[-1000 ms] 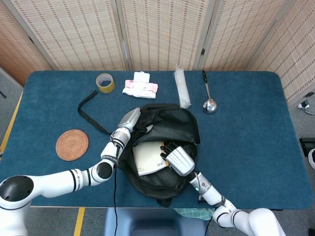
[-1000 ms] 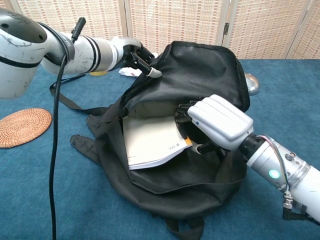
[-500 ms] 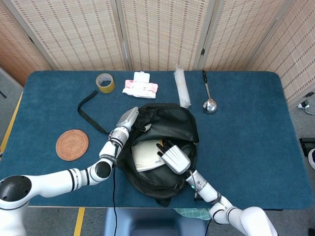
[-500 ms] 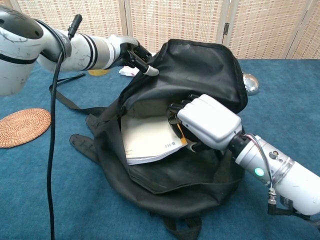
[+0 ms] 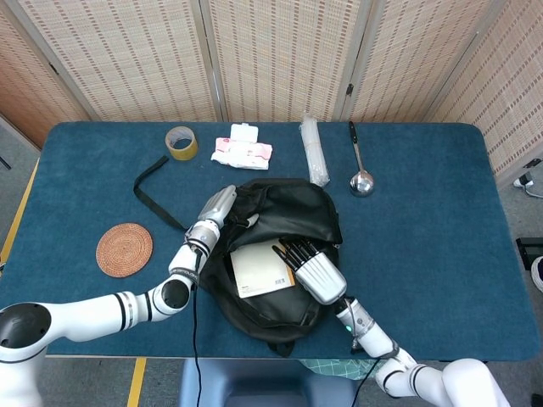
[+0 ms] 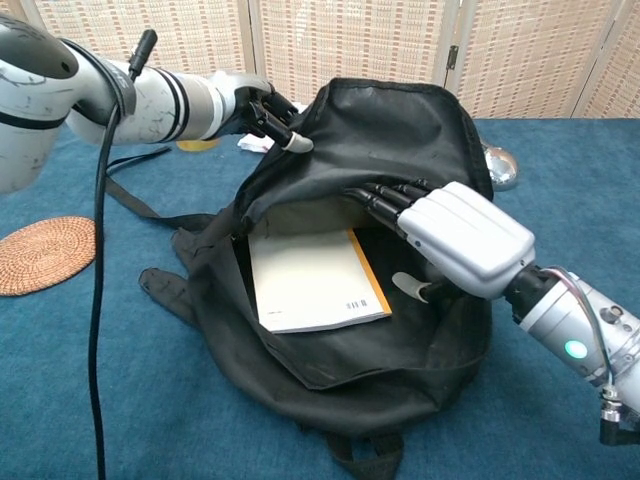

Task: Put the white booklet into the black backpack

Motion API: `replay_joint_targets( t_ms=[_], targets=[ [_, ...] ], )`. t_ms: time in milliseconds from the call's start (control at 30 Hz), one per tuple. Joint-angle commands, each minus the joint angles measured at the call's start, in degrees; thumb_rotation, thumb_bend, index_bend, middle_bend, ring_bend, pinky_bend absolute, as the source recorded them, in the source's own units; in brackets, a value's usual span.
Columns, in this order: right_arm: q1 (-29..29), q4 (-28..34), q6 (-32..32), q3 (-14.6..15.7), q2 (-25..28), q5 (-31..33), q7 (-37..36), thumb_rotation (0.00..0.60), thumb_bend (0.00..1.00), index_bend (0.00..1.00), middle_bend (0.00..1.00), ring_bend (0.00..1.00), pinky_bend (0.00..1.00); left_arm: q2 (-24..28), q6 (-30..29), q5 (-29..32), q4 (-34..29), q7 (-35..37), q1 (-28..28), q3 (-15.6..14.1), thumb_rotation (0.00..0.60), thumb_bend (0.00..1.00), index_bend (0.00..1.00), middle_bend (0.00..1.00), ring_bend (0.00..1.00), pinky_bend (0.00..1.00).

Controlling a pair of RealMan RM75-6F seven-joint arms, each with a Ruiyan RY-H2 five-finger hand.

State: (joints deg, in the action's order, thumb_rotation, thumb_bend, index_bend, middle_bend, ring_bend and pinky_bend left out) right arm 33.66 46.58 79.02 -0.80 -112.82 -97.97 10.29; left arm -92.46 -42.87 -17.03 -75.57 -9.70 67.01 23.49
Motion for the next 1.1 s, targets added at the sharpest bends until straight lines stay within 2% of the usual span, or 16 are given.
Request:
replay_joint_targets(
  t_ms=[33, 233, 300, 467, 533, 733, 900, 1100],
  targets=[
    [-2.3, 6.7, 2.7, 1.9, 5.4, -1.2, 3.0, 0.600, 0.37, 0.01, 0.12, 0.20, 0.14, 0.2, -0.1, -0.2, -0.4, 0.0, -0.2, -0.1, 0.600, 0.49, 0.62, 0.30, 0.20, 0.00],
    [-6.1, 18.9, 7.6, 4.8, 15.3, -3.8, 6.5, 0.600, 0.37, 0.01, 0.12, 0.19, 0.13, 2.1, 1.3, -1.4, -2.9, 0.6, -1.3, -0.7, 0.600, 0.49, 0.57, 0.28, 0.18, 0.00],
    [-7.5, 21.9, 9.6, 5.7, 18.5, -4.6, 6.8, 0.600, 0.37, 0.01, 0.12, 0.19, 0.13, 3.6, 3.0, -1.9, -4.6, 0.7, -2.0, -1.3, 0.600, 0.49, 0.53, 0.26, 0.16, 0.00],
    [-10.8, 26.5, 13.5, 7.2, 24.9, -5.9, 7.0, 0.600, 0.37, 0.01, 0.12, 0.19, 0.14, 10.1, 10.2, -4.7, -11.2, 2.1, -4.1, -3.1, 0.600, 0.46, 0.26, 0.13, 0.05, 0.00],
    [-12.1, 27.5, 14.9, 7.5, 26.8, -6.3, 6.6, 0.600, 0.37, 0.01, 0.12, 0.19, 0.14, 12.0, 11.2, -7.2, -13.6, 2.9, -5.2, -3.7, 0.600, 0.43, 0.21, 0.11, 0.03, 0.00],
    [-14.8, 28.9, 18.0, 6.8, 29.9, -6.0, 5.2, 0.600, 0.37, 0.01, 0.13, 0.20, 0.15, 15.7, 8.5, -15.5, -19.1, 5.8, -9.7, -4.2, 0.600, 0.40, 0.19, 0.11, 0.04, 0.00],
    [-16.2, 29.2, 18.9, 4.8, 31.7, -4.2, 3.1, 0.600, 0.37, 0.01, 0.13, 0.20, 0.15, 17.7, 3.6, -22.4, -21.0, 7.7, -14.0, -5.4, 0.600, 0.39, 0.21, 0.11, 0.05, 0.00],
    [-16.6, 31.7, 17.0, 3.4, 35.6, -1.8, -0.6, 0.600, 0.36, 0.01, 0.13, 0.21, 0.20, 19.2, -4.2, -29.2, -21.7, 8.1, -18.8, -7.7, 0.600, 0.40, 0.24, 0.11, 0.06, 0.00]
  ],
)
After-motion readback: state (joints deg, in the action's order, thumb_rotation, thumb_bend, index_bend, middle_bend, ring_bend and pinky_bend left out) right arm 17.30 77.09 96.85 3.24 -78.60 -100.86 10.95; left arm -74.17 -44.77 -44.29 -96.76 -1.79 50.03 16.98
